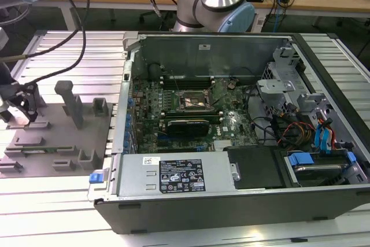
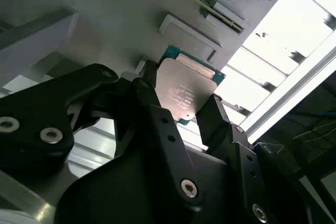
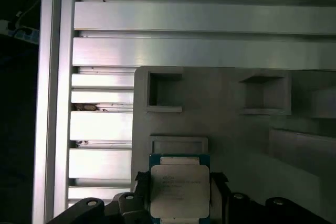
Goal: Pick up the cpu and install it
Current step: 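Pick up the cpu and move it towards the insertion slot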
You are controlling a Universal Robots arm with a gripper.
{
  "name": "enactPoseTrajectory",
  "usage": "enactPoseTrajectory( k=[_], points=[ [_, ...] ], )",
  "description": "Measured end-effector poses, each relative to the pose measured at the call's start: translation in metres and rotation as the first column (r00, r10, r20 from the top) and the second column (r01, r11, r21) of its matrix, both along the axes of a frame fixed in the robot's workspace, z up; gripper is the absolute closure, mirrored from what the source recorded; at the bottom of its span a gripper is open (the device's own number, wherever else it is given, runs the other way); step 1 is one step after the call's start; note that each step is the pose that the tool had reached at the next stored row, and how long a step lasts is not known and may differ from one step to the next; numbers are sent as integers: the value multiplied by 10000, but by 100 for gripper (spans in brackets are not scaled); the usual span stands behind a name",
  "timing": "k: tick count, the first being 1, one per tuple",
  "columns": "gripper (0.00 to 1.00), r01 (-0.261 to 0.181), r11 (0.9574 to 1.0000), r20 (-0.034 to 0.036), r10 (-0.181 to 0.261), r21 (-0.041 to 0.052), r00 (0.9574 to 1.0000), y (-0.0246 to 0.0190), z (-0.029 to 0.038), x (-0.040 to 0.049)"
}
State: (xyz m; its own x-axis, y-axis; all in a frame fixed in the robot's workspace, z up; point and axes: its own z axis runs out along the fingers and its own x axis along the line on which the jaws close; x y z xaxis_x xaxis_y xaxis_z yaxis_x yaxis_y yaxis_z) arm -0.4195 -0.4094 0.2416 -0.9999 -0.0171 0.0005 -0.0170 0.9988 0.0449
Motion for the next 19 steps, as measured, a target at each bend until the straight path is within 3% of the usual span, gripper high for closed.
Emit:
enactPoseTrajectory(
  k=[19],
  points=[
    [45,0,10000,63,0,0,10000,0,468,0]
  ],
)
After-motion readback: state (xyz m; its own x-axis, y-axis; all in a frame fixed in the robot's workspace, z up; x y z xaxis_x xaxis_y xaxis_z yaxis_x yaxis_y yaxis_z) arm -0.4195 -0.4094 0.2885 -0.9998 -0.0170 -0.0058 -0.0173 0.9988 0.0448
